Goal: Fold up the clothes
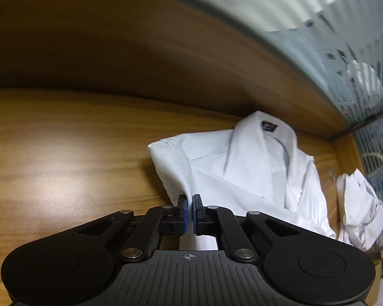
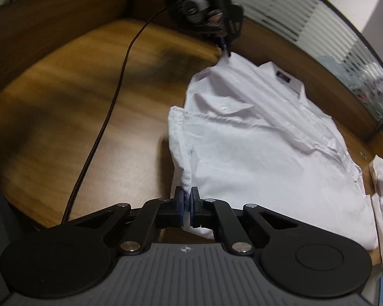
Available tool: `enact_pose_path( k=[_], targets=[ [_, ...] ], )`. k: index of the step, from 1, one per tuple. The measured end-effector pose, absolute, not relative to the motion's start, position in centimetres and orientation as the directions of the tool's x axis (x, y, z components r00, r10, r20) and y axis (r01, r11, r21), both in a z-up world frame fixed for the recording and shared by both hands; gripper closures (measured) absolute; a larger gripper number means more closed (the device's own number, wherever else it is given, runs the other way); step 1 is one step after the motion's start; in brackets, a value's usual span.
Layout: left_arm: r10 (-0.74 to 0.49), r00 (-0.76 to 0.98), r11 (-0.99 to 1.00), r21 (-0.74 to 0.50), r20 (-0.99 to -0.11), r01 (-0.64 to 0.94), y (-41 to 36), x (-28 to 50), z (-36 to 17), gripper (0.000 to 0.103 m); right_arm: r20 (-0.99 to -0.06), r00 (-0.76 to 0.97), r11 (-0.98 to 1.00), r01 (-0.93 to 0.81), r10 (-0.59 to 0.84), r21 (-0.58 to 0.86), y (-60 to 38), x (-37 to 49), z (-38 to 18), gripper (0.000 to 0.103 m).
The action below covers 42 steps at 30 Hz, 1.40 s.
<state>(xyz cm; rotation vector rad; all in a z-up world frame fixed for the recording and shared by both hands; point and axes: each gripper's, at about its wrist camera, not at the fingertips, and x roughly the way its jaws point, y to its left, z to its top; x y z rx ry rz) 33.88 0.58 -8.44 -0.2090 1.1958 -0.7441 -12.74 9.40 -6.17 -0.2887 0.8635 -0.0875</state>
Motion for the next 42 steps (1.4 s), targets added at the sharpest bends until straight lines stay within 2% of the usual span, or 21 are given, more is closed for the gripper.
enact_pose_path(
  k=[8, 20, 28, 33, 36, 37, 38, 42],
  targets=[
    [-0.607, 0.256, 0.760, -0.456, -0.752, 0.463, -1.7, 31.1, -3.3, 0.098, -0.714, 0.661, 0.971, 0.109, -0.230, -0.213, 4.8, -13.4, -1.8, 0.100],
    [-0.450, 0.399, 0.890, -0.365, -0.799, 0.274, -9.7, 28.1, 1.5, 0.098, -0.727, 0.652, 0.948, 0.317, -0.216, 0.002, -8.4, -16.5, 0.4, 0.100],
    [-0.347, 0.431, 0.935, -0.274, -0.833, 0.223, -13.0, 27.5, 0.4, 0.098, -0.776, 0.620, 0.885, 0.420, -0.118, 0.200, -18.2, -17.1, -4.4, 0.100],
    [-0.353, 0.431, 0.930, -0.258, -0.830, 0.263, -12.5, 27.2, 0.6, 0.098, -0.791, 0.611, 0.870, 0.385, 0.008, 0.306, -21.4, -16.6, -7.5, 0.100],
    [-0.361, 0.430, 0.923, -0.251, -0.827, 0.292, -13.2, 27.0, 0.6, 0.098, -0.792, 0.605, 0.865, 0.356, 0.074, 0.353, -22.8, -16.4, -8.0, 0.097],
    [-0.365, 0.431, 0.921, -0.253, -0.825, 0.296, -13.3, 26.9, 0.7, 0.098, -0.792, 0.603, 0.865, 0.345, 0.093, 0.365, -23.2, -16.4, -7.8, 0.088],
    [-0.368, 0.432, 0.920, -0.255, -0.823, 0.298, -13.3, 26.8, 0.7, 0.098, -0.792, 0.604, 0.870, 0.336, 0.095, 0.360, -23.5, -16.5, -7.3, 0.084],
    [-0.387, 0.433, 0.910, -0.262, -0.814, 0.321, -12.7, 26.3, 1.0, 0.098, -0.779, 0.621, 0.898, 0.289, 0.089, 0.333, -24.7, -16.6, -3.4, 0.081]
  ],
)
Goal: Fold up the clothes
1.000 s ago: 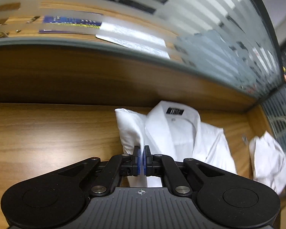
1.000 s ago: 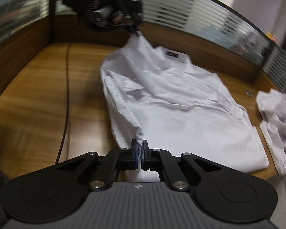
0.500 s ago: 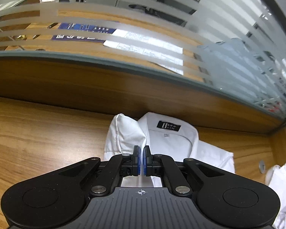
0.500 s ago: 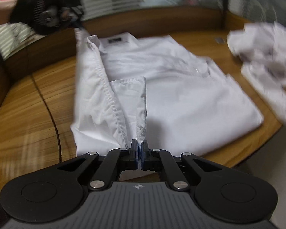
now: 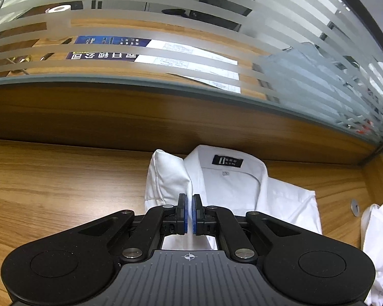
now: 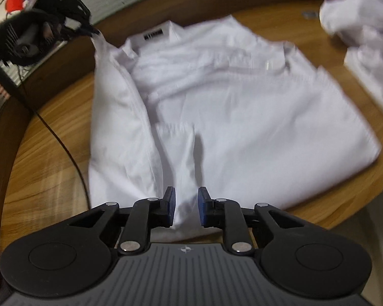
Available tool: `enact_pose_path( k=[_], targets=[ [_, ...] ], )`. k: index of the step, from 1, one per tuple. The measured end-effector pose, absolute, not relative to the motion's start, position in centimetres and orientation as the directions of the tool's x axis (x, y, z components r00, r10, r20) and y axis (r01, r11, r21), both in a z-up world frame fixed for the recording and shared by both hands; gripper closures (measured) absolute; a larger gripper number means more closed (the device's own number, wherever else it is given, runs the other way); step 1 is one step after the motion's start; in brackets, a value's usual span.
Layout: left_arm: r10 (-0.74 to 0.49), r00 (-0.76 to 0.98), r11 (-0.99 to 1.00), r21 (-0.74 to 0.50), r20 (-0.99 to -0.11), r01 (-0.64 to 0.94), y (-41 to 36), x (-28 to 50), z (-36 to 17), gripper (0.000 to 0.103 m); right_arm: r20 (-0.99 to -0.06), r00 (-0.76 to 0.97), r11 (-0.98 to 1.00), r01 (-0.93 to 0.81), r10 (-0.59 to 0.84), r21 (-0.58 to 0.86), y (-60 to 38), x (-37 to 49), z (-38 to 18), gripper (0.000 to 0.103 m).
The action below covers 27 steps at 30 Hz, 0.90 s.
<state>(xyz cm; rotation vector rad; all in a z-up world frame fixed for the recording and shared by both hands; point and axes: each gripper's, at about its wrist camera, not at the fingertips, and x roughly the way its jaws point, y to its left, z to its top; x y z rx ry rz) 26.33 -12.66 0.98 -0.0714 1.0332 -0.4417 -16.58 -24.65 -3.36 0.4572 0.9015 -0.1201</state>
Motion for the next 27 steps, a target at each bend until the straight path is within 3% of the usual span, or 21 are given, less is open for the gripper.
enact_pose_path(
  k=[10, 18, 27],
  targets=[
    [-0.438, 0.393, 0.868, -0.268, -0.809, 0.417, -12.6, 26.0, 1.9, 0.098, -0.690, 0.690, 0.910, 0.112, 0.217, 0.399, -30.8, -6.9, 2.5, 0.080],
    [-0.448, 0.369, 0.881, -0.330, -0.815, 0.339, -11.2, 26.0, 2.2, 0.098, -0.644, 0.593, 0.861, -0.188, 0.483, 0.473, -31.8, 8.5, 0.3, 0.086],
    [-0.420, 0.347, 0.902, -0.344, -0.839, 0.262, -9.6, 27.4, 1.9, 0.098, -0.702, 0.355, 0.763, -0.489, 0.617, 0.423, -27.2, 19.6, -5.8, 0.090]
  ],
)
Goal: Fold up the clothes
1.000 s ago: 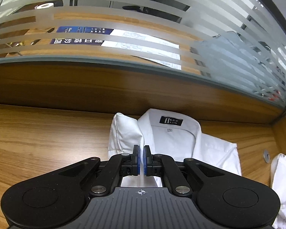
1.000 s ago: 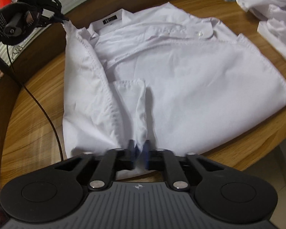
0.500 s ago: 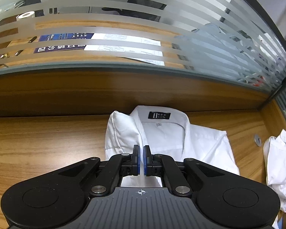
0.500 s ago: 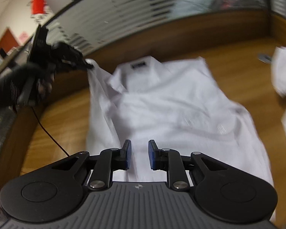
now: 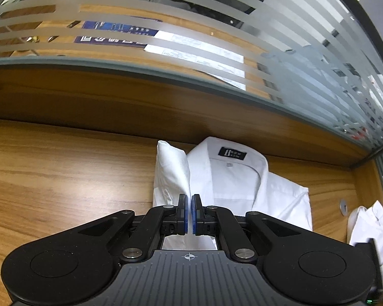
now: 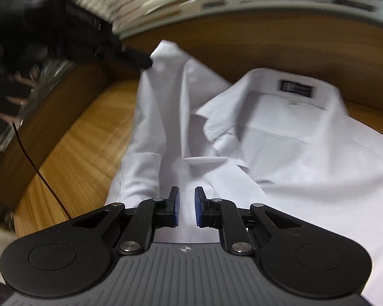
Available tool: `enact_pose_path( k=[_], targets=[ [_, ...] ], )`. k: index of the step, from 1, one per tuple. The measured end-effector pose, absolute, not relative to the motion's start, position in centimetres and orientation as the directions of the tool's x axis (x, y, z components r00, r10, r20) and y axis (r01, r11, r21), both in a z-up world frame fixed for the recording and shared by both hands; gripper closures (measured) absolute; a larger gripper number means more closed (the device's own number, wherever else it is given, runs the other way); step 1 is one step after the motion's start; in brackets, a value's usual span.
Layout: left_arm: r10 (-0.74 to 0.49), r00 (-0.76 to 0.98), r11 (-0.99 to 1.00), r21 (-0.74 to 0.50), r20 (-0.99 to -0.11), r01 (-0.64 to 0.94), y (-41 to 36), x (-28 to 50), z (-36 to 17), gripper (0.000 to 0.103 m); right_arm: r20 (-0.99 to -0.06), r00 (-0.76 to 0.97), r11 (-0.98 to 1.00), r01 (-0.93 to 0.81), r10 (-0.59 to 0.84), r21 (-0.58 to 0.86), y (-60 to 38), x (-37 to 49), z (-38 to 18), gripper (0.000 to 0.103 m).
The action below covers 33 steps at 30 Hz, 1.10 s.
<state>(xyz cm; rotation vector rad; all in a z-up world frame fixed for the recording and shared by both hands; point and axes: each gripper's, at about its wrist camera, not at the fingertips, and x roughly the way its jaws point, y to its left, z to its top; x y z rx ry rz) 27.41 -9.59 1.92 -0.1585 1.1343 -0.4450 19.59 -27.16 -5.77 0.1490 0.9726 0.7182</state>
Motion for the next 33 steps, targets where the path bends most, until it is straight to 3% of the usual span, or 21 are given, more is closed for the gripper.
enact_pose_path(
  k=[5, 16, 25, 29, 32, 33],
  targets=[
    [-0.439, 0.328, 0.891, -0.359, -0.837, 0.278, -9.1, 27.9, 1.9, 0.099, -0.684, 0.310, 0.721, -0.518, 0.660, 0.461, -25.4, 22.5, -7.4, 0.093],
    [-0.485, 0.308, 0.863, -0.392, -0.818, 0.318, -8.3, 27.8, 2.0, 0.101, -0.695, 0.461, 0.834, -0.321, 0.551, 0.449, -25.1, 26.9, -9.8, 0.098],
    [-0.534, 0.281, 0.830, -0.431, -0.797, 0.354, -9.8, 28.4, 1.3, 0.101, -0.672, 0.489, 0.831, -0.311, 0.557, 0.462, -24.7, 25.6, -7.5, 0.091],
    [-0.538, 0.315, 0.829, -0.422, -0.782, 0.368, -9.8, 27.8, 1.7, 0.098, -0.636, 0.507, 0.803, -0.236, 0.582, 0.547, -27.6, 23.5, -5.5, 0.080],
    [-0.536, 0.341, 0.836, -0.428, -0.773, 0.344, -8.9, 27.5, 2.0, 0.086, -0.597, 0.523, 0.773, -0.222, 0.608, 0.594, -29.9, 20.6, -4.0, 0.060],
    [-0.536, 0.349, 0.838, -0.433, -0.769, 0.332, -8.5, 27.5, 2.1, 0.080, -0.580, 0.522, 0.759, -0.234, 0.625, 0.607, -29.8, 20.2, -3.6, 0.048]
  ],
)
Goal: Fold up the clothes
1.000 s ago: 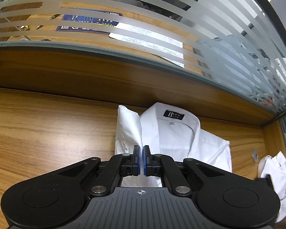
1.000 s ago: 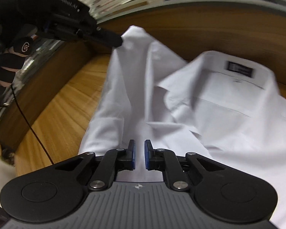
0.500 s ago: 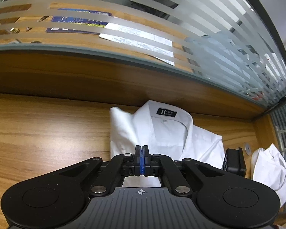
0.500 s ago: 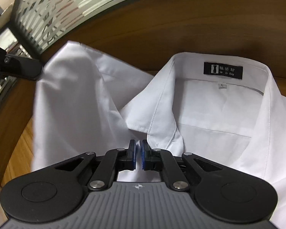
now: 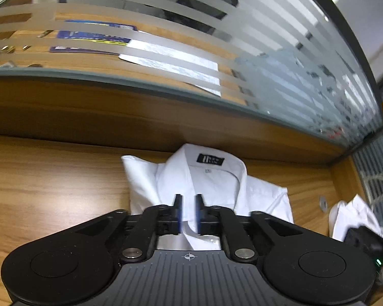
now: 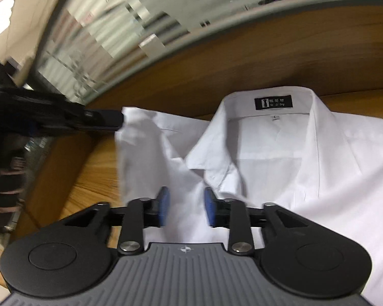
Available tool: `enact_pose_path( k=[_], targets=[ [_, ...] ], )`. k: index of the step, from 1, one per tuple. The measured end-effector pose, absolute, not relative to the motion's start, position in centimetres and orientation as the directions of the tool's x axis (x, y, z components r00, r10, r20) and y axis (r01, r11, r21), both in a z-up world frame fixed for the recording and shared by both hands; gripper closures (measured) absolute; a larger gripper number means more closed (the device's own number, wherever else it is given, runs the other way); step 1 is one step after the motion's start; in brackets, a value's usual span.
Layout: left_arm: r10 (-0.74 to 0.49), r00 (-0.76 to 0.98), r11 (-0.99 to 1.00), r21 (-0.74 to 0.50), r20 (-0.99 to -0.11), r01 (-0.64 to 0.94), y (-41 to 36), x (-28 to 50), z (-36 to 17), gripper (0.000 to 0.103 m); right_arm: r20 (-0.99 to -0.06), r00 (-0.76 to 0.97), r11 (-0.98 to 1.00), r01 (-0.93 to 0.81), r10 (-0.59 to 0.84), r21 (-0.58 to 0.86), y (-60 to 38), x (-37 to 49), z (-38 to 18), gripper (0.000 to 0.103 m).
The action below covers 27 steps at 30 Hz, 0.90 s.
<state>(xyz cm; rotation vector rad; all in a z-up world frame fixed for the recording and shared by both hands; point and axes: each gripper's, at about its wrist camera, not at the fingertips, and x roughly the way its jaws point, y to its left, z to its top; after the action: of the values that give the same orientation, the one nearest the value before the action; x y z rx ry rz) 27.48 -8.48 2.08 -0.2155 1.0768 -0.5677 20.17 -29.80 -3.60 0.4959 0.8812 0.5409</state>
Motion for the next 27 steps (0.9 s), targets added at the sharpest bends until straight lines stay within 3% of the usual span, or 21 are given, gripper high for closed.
enact_pose_path(
  k=[1, 2, 7, 8, 10, 17, 27],
  targets=[
    [-0.529, 0.360, 0.843, -0.429, -0.768, 0.323, -8.1, 27.4, 2.1, 0.077, -0.564, 0.518, 0.744, -0.249, 0.643, 0.620, -29.6, 19.8, -3.3, 0.037],
    [-0.520, 0.373, 0.850, -0.422, -0.769, 0.315, -7.8, 27.2, 2.1, 0.077, -0.547, 0.515, 0.729, -0.264, 0.660, 0.632, -29.4, 19.4, -2.9, 0.035],
    [-0.491, 0.401, 0.870, -0.412, -0.774, 0.270, -5.9, 26.3, 2.0, 0.068, -0.599, 0.445, 0.746, -0.375, 0.665, 0.549, -25.8, 19.3, -3.3, 0.038],
    [-0.484, 0.405, 0.874, -0.407, -0.775, 0.265, -5.6, 26.0, 2.0, 0.068, -0.615, 0.434, 0.753, -0.383, 0.658, 0.535, -25.3, 19.4, -3.7, 0.043],
    [-0.473, 0.416, 0.880, -0.400, -0.777, 0.254, -5.0, 25.5, 1.9, 0.068, -0.645, 0.412, 0.764, -0.394, 0.644, 0.511, -24.4, 19.6, -4.6, 0.093],
    [-0.477, 0.421, 0.877, -0.388, -0.771, 0.284, -5.4, 24.7, 0.4, 0.068, -0.631, 0.467, 0.782, -0.300, 0.620, 0.546, -27.3, 17.8, -3.8, 0.095],
    [-0.569, 0.363, 0.801, -0.398, -0.738, 0.447, -13.6, 27.7, -3.8, 0.068, -0.663, 0.497, 0.782, -0.051, 0.559, 0.621, -30.8, 17.4, -9.1, 0.095]
  ],
)
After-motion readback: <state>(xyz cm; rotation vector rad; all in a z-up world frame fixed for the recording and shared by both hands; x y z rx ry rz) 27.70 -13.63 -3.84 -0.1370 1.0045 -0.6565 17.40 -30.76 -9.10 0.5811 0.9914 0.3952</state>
